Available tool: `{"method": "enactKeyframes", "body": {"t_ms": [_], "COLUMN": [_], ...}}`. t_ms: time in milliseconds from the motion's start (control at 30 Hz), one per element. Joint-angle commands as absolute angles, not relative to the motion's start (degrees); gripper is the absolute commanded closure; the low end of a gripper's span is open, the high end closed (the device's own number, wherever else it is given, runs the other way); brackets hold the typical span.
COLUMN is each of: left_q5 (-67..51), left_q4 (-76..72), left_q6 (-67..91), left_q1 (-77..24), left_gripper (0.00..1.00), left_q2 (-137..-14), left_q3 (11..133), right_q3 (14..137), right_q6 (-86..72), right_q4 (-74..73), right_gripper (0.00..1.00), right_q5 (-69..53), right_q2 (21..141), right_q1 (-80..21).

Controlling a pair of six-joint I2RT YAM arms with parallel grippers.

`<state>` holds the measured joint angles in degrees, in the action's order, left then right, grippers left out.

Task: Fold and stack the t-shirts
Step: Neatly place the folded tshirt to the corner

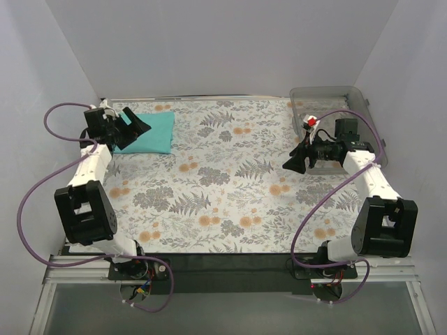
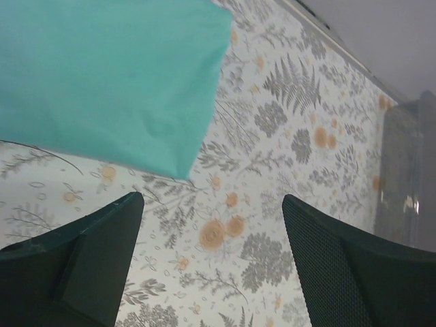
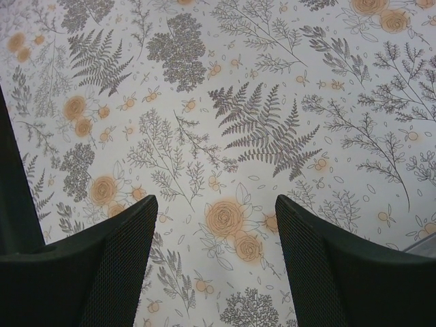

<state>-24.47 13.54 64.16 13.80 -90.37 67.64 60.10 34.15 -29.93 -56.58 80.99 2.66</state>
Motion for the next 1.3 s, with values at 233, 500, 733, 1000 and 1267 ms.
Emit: {"method": "enactKeyframes", "body": {"t_ms": [233, 500, 733, 1000, 1267], "left_q5": [-36.83, -34.62, -29.47, -23.91, -23.12], "left_q4": [10.04, 6.32, 12.03, 15.03, 15.03], "left_q6": [62.23, 63.99, 57.49, 53.96, 54.14], "left_q1": [9.84, 9.76, 7.83, 3.6, 3.52], "left_gripper": [0.19, 0.05, 0.05, 0.05, 0.05], "left_q2": [-66.76, -49.14, -45.27, -40.79, -38.23], "left_q3": [53.72, 39.56, 38.85, 36.65, 34.37], "right_q3": [58.27, 54.41, 50.46, 47.03, 43.34], "right_q6": [34.2, 24.8, 14.51, 9.58, 10.82], "right_q4": [-26.46, -18.82, -18.19, -16.53, -14.07], "right_gripper": [0.34, 0.04, 0.02, 0.02, 0.02], "right_q5": [-45.92, -19.97, -13.72, -6.87, -5.28], "right_q2": [72.44, 60.58, 54.76, 50.72, 47.82], "right_q1": [2.99, 3.69, 4.48, 4.48, 4.48]}}
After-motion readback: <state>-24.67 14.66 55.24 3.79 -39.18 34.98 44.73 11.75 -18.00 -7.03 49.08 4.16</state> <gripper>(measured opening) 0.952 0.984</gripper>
